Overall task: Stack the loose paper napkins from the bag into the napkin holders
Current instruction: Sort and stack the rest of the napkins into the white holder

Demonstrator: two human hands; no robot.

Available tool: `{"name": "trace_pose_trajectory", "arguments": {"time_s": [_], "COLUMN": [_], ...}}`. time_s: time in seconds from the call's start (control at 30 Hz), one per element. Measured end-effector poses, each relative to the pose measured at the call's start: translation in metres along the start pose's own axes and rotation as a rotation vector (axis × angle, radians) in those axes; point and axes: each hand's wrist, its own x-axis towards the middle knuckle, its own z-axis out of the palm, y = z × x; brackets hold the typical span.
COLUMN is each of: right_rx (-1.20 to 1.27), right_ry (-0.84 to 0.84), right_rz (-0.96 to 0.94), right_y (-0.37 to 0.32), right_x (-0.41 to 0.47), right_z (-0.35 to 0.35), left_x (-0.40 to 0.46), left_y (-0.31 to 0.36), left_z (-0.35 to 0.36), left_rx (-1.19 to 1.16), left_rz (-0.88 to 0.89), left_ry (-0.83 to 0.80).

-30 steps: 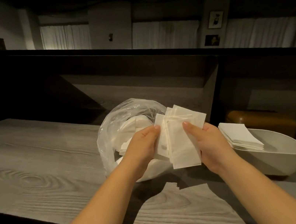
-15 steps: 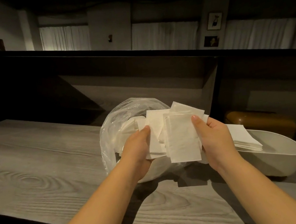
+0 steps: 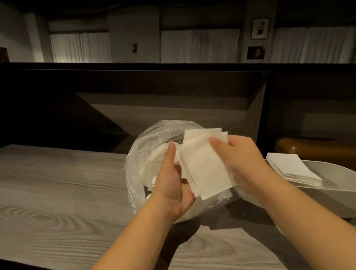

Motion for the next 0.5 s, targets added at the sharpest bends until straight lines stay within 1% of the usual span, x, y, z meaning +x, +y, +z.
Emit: {"name": "trace_pose_trajectory", "arguments": {"time_s": [0.07,0.1,0.17,0.23,0.3,0.37,0.4,0.43,0.5], "right_rx": [-0.161,-0.209,-0.23,-0.181,0.002,0.17,0.176,0.136,-0.017], "right_ry": [-0.013,0.008,0.093,0.208,0.267,0.209,0.139,0.057,-0.08], "right_rz": [-0.056,-0.095,-0.173,-0.196,-0.172,-0.156,-0.15,-0.147,-0.176], "right_y": [-0.002,-0.003,-0.009,-0.016,-0.023,-0.03,-0.031,-0.03,-0.023], "right_x": [0.008,0.012,0.02,0.027,0.032,0.028,0.026,0.023,0.018], "right_z": [0.008,0.008,0.003,-0.004,-0.012,-0.013,-0.011,-0.006,0.006], "left_x": [0.002,0.003,0.004,0.006,0.009,0.012,0.012,0.011,0.01], "left_y": [-0.001,-0.003,-0.002,0.001,0.002,0.001,0.001,0.001,0.002], "left_z": [-0.002,-0.003,-0.005,-0.01,-0.013,-0.016,-0.016,-0.015,-0.015], "left_rx": [0.056,0.075,0.033,-0.028,-0.014,0.026,0.045,0.06,0.081], "left_rz": [0.027,0.041,0.06,0.054,0.066,0.093,0.105,0.112,0.134], "left_ry": [0.017,0.042,0.095,0.129,0.147,0.154,0.153,0.143,0.106]}}
